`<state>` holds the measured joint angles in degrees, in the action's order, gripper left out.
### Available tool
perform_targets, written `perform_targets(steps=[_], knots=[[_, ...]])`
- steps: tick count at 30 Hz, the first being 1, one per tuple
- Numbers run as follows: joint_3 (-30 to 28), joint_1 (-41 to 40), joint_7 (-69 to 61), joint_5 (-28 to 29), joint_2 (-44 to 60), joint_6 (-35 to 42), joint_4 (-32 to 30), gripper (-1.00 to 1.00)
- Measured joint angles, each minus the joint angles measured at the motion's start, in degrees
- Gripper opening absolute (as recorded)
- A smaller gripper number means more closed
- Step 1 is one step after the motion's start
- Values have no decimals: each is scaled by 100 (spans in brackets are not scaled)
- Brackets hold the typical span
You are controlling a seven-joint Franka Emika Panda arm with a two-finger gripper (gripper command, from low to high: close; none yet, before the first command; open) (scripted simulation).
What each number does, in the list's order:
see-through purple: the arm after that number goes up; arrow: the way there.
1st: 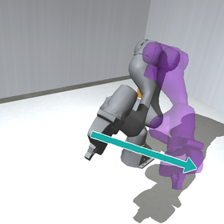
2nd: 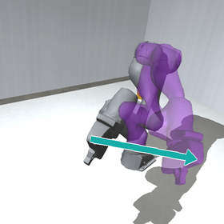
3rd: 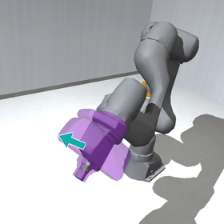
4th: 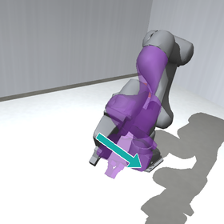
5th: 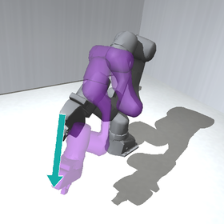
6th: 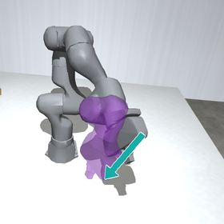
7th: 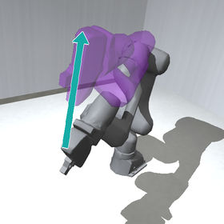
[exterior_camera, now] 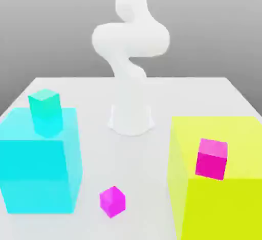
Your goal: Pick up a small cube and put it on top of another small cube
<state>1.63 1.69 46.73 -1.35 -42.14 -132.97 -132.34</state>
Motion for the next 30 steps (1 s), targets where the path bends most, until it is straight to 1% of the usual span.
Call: perform_targets(steps=[4, 7, 10, 13, 16, 18, 20, 23, 26, 27, 28, 30], knots=[[357, 309, 114, -166, 673, -152, -15, 0], [738, 529, 298, -213, 1219, -288, -62, 0], [1207, 741, 588, -170, 1804, -452, -148, 0], [1711, 945, 968, -10, 2400, -623, -239, 0], [2240, 1127, 1449, 292, 3019, -789, -329, 0], [2554, 1274, 1851, 604, 3456, -891, -387, 0], [2799, 1614, 2314, 1004, 3920, -977, -439, 0], [2930, 2129, 3076, 1702, 4643, -1063, -505, 0], [2890, 2626, 3842, 2308, 5373, -1153, -648, 0], [2870, 2752, 4074, 2391, 5575, -1230, -774, 0], [2842, 2748, 4265, 2339, 5600, -1399, -946, 0], [2777, 2613, 4598, 2084, 5477, -1824, -1342, 0]])
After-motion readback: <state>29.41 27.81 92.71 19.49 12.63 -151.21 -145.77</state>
